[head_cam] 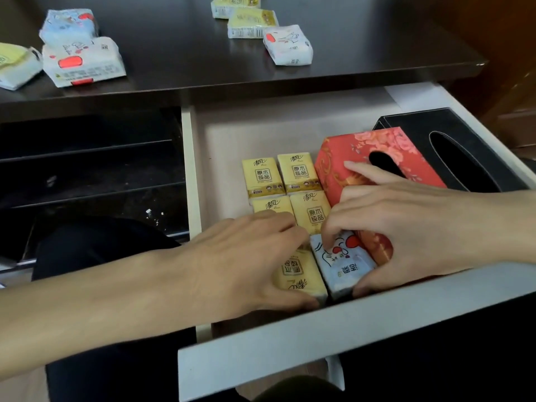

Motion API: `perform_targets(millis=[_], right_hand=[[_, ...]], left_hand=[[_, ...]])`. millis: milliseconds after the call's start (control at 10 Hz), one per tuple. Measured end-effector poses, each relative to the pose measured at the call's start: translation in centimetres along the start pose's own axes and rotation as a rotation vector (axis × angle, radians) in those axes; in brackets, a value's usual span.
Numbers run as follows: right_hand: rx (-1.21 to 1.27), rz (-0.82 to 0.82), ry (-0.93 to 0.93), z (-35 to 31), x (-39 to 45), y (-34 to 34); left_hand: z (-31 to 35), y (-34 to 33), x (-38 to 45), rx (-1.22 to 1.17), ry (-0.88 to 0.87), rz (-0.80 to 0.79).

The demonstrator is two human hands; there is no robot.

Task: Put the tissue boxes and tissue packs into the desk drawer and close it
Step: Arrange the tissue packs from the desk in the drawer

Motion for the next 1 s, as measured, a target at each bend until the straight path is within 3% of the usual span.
perform_targets(millis=[200, 300, 500, 800, 900, 1000], right_hand=[[-0.039, 0.104, 0.15, 0.7, 0.9, 0.2], [0.086, 0.16, 0.169, 1.3, 1.2, -0.1], [0.108, 0.208, 0.116, 2.1, 1.4, -0.5], [0.04, 0.203, 0.143, 1.2, 1.3, -0.1], [-0.337, 0.202, 0.164, 0.8, 1.3, 0.5], [-0.522, 0.162, 0.121, 0.5, 1.8, 0.7]], left_hand=[[0.5, -0.2, 0.0, 0.005, -0.025, 0.033], [0.2, -0.2, -0.1, -0.032, -0.017, 0.033], [-0.1, -0.5, -0.2, -0.031, -0.023, -0.013], [0.5, -0.7, 0.0, 0.116, -0.034, 0.04], [-0.2, -0.3, -0.1, 0.124, -0.005, 0.047], [-1.2, 0.3, -0.1, 0.172, 0.038, 0.063]])
Point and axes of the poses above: each hand's wrist, its own x-axis towards the middle knuckle, its own y-axis out of the back of the hand, z = x × y, the point moved 5 cm from there along x, towards the middle knuckle, and after that the axes turned 13 degrees about x, right-handed, at the moved point
